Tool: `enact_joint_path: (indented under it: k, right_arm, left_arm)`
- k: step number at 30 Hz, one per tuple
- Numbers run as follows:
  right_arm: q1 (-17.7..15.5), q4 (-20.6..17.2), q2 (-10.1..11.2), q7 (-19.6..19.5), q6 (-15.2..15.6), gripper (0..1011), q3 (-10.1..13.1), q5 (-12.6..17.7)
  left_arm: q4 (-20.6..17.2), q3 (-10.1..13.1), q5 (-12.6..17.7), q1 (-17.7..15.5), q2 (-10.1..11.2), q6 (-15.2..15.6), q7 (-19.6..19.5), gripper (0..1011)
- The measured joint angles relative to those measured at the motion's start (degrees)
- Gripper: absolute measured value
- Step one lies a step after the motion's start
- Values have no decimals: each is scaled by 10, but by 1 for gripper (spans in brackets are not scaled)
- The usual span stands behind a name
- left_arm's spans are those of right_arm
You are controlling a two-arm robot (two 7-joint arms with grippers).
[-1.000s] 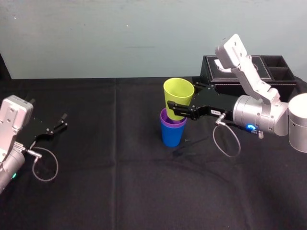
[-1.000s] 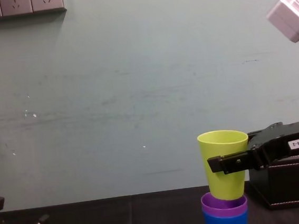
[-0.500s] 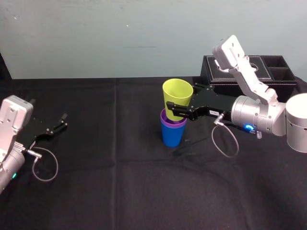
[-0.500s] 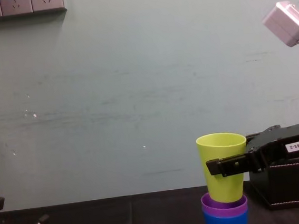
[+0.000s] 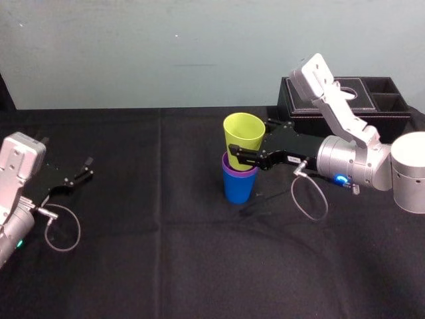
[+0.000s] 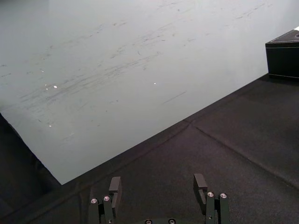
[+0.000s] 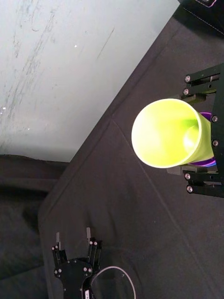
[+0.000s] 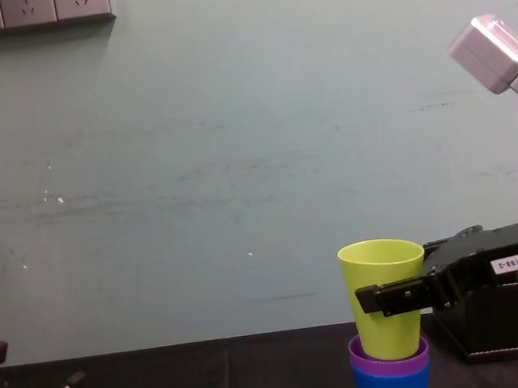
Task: Stack the three plastic cups sequentially using one hand.
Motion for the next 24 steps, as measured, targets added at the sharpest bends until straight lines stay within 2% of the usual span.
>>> enact_joint_path:
  k: [24]
  right_arm:
    - [3,28,-11,7,-9,738,-3,-9]
  left_arm:
    - [0,0,0,0,0,0,0,1010]
